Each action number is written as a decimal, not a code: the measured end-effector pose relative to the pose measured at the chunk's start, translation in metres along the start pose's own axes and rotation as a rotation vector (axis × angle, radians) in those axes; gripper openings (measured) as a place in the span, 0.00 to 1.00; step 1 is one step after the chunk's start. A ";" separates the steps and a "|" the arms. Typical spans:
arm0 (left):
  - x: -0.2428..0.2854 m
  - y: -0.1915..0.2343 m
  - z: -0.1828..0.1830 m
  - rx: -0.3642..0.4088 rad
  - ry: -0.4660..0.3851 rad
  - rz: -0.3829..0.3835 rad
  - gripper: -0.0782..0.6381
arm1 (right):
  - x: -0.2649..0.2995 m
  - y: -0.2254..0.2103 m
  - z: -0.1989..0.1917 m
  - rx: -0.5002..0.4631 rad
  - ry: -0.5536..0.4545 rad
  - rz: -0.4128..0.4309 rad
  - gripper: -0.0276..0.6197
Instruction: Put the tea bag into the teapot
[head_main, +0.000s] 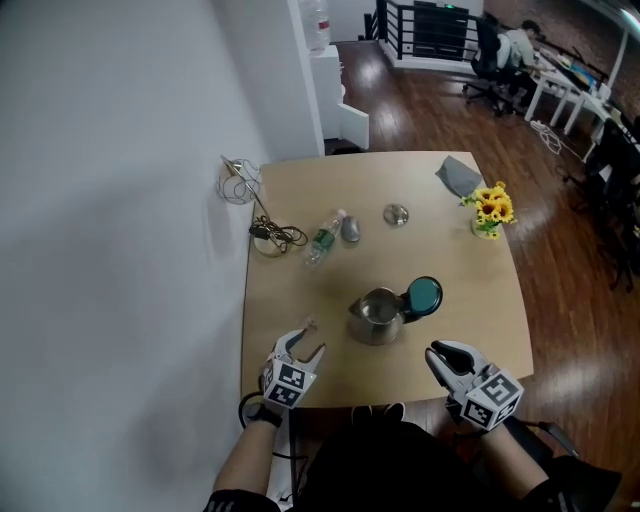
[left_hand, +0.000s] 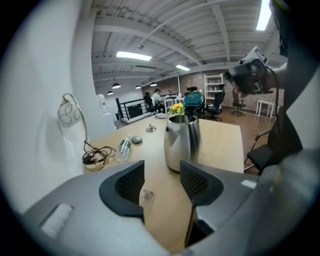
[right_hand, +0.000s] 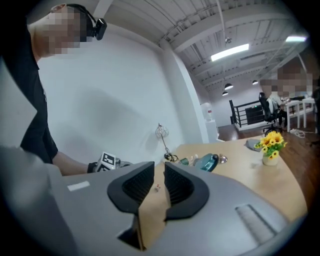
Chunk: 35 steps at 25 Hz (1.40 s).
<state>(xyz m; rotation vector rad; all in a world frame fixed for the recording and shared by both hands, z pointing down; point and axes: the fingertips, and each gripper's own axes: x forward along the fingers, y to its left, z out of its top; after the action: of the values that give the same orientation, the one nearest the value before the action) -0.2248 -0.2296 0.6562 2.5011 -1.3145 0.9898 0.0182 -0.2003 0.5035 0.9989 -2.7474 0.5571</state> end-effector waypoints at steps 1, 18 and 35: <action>0.009 0.009 -0.011 0.006 0.040 0.014 0.42 | 0.003 -0.003 -0.006 0.014 0.015 0.004 0.16; 0.112 0.052 -0.122 -0.063 0.395 -0.018 0.26 | 0.021 -0.031 -0.042 0.081 0.130 0.018 0.18; 0.059 0.048 0.039 0.082 0.017 0.023 0.11 | 0.010 -0.050 -0.032 0.129 0.076 0.007 0.18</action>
<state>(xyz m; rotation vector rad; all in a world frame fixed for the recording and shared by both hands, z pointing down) -0.2192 -0.3152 0.6542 2.5362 -1.3269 1.0893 0.0435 -0.2289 0.5496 0.9737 -2.6780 0.7662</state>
